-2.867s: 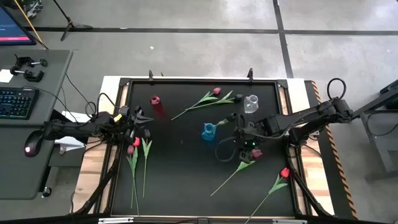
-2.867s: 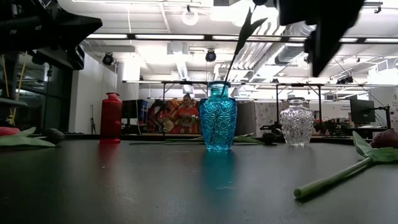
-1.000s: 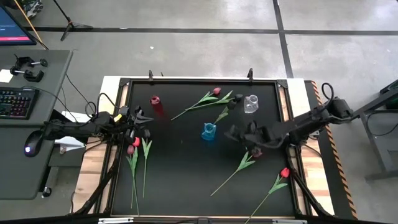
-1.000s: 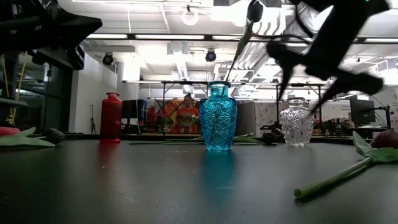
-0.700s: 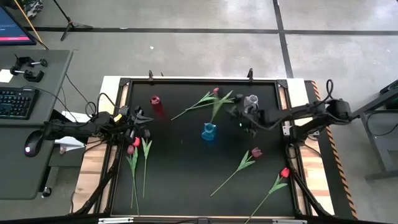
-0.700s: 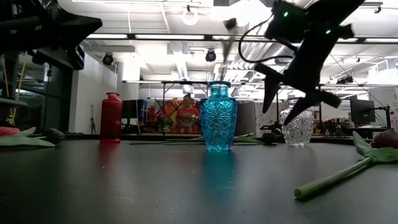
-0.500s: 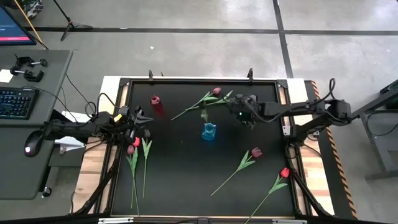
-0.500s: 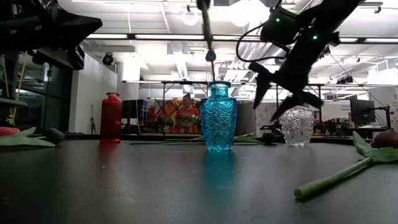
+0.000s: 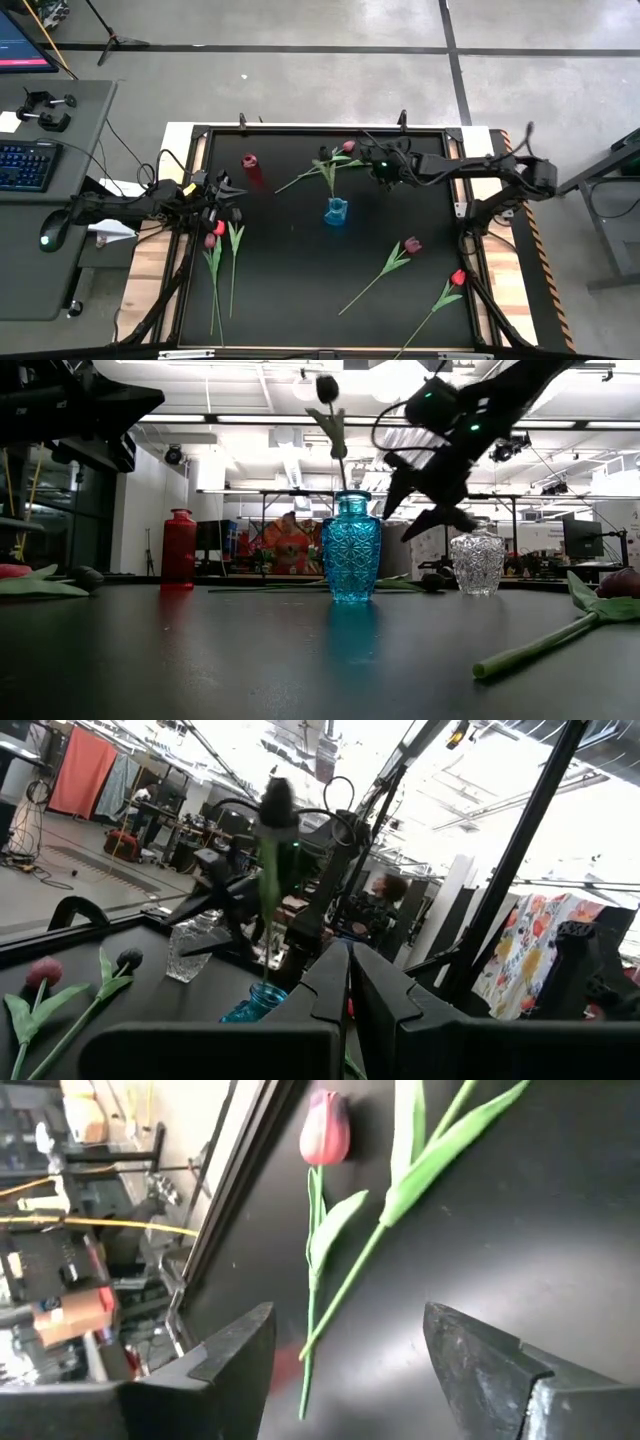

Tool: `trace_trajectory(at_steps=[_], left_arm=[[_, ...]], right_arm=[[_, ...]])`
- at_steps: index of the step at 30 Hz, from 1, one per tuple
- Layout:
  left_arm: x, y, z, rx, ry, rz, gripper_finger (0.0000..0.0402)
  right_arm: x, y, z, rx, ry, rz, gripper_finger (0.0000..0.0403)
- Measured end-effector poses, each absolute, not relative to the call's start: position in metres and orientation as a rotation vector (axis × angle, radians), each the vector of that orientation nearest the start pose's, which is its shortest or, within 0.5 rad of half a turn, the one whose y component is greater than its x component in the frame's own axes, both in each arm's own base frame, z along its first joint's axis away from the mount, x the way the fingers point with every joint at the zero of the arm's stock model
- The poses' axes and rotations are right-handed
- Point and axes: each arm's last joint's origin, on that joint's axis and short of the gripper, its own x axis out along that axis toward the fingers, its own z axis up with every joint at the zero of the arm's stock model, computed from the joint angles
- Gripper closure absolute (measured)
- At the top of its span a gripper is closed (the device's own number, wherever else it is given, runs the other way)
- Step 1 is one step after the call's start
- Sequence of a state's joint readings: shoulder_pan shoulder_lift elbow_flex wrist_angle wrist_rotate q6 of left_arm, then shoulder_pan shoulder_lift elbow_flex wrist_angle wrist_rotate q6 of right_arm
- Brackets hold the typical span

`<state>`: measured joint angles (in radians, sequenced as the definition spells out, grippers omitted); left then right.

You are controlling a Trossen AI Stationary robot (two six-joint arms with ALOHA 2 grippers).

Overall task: Sort flowers into vase by color
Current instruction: Put the top black tulip into the blue flower vase

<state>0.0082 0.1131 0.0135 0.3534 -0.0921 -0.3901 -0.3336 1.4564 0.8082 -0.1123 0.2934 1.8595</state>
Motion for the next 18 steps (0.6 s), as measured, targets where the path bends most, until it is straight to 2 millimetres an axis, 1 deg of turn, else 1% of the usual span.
trace_trajectory(at_steps=[4,7,10,13,15,18], left_arm=[[0.101,0.003,0.193,-0.398,-0.270,0.049,0.0398],[0.101,0.003,0.193,-0.399,-0.270,0.049,0.0398],[0.101,0.003,0.193,-0.398,-0.270,0.049,0.0398],[0.101,0.003,0.193,-0.399,-0.270,0.049,0.0398],[0.101,0.003,0.193,-0.398,-0.270,0.049,0.0398],[0.101,0.003,0.193,-0.399,-0.270,0.049,0.0398]], right_arm=[[0.295,-0.123,0.194,1.687,-0.001,-1.176,0.0160],[0.304,-0.144,0.184,1.672,0.074,-1.280,0.0160],[0.310,-0.158,0.176,1.697,0.146,-1.370,0.0160],[0.318,-0.171,0.174,1.719,0.161,-1.391,0.0160],[0.320,-0.178,0.172,1.753,0.163,-1.412,0.0160],[0.318,-0.183,0.168,1.781,0.197,-1.480,0.0160]])
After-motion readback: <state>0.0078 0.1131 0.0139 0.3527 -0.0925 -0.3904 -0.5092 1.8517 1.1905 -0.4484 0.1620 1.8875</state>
